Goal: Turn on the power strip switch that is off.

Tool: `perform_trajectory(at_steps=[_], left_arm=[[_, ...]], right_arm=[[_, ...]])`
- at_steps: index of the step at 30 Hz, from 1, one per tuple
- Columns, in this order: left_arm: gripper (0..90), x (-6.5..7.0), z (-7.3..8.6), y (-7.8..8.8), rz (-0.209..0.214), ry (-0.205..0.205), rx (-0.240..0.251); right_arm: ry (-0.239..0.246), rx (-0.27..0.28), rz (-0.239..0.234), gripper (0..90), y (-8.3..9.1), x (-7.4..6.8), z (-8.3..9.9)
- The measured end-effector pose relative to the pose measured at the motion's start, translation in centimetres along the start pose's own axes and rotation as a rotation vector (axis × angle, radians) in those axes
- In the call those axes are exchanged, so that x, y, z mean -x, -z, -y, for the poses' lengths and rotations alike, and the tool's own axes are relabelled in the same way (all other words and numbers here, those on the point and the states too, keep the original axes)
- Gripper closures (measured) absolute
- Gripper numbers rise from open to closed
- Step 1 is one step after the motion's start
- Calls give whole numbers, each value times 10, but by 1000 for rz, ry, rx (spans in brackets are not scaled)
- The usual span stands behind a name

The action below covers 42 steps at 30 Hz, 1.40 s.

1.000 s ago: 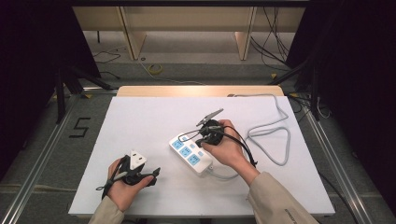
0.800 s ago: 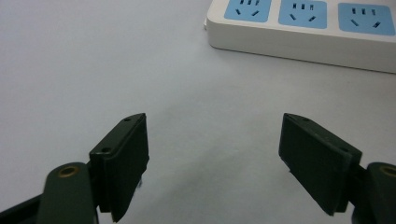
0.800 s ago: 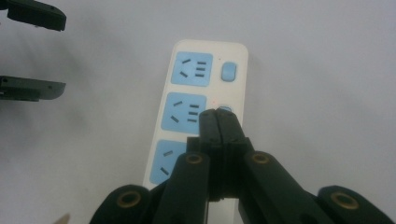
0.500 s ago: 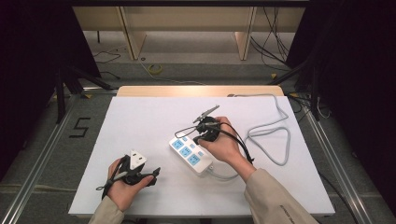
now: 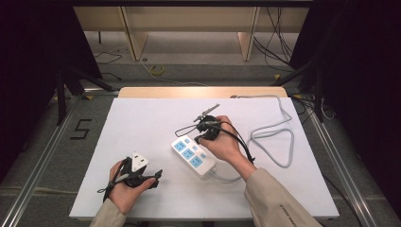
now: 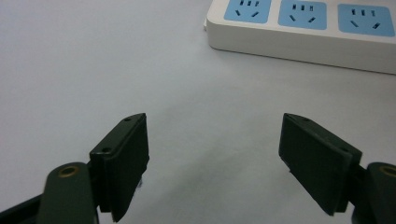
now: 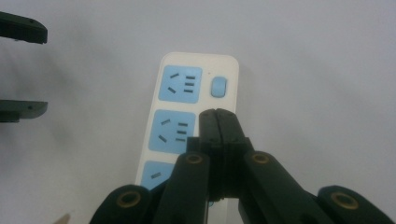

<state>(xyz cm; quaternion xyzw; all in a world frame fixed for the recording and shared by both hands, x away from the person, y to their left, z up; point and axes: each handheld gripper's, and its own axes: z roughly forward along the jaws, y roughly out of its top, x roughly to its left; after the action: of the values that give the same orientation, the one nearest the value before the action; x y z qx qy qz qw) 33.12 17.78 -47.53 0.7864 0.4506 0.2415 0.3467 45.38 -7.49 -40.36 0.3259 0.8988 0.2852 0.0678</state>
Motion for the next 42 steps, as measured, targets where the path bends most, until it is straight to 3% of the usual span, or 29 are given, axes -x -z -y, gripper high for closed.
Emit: perform_trajectory(at_steps=[42], left_arm=[[242,1,0,0,0,0,6]], right_arm=[[-31,-49,2,900,-27,6,-18]])
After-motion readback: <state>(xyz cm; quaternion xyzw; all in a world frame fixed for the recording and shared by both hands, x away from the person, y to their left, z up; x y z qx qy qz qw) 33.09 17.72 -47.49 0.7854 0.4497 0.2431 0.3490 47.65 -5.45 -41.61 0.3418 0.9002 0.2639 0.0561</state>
